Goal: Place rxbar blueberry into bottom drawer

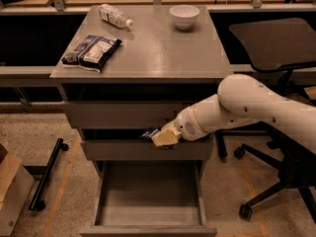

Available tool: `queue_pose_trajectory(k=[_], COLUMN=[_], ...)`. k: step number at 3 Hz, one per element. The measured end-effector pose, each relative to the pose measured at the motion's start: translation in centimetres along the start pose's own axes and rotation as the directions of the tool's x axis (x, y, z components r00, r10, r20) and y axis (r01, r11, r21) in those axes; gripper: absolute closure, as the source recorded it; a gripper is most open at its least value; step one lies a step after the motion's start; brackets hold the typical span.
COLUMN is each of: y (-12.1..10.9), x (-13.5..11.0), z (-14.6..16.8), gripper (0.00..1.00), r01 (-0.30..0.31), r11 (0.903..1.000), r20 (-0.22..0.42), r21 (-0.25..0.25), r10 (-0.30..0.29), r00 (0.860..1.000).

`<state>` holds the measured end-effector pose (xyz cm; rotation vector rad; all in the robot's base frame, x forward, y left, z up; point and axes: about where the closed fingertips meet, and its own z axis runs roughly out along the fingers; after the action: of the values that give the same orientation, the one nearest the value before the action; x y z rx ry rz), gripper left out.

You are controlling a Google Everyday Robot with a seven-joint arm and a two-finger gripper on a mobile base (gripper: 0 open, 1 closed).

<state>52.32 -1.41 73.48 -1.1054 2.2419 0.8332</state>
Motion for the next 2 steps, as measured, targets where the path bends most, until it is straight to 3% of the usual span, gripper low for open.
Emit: queue_pose_trajectory(k=[1, 2], y=[-0.2, -2.9], x=[5.0, 8.4], z=[3.3, 6.8], gripper=[1.00, 1.00], r01=[-0.059, -0.153], r11=[0.9977, 0.9880], r20=[-0.009, 0.006], r21=[-0.034, -0.025], r10=[0.059, 0.153], r00=[0.998, 0.988])
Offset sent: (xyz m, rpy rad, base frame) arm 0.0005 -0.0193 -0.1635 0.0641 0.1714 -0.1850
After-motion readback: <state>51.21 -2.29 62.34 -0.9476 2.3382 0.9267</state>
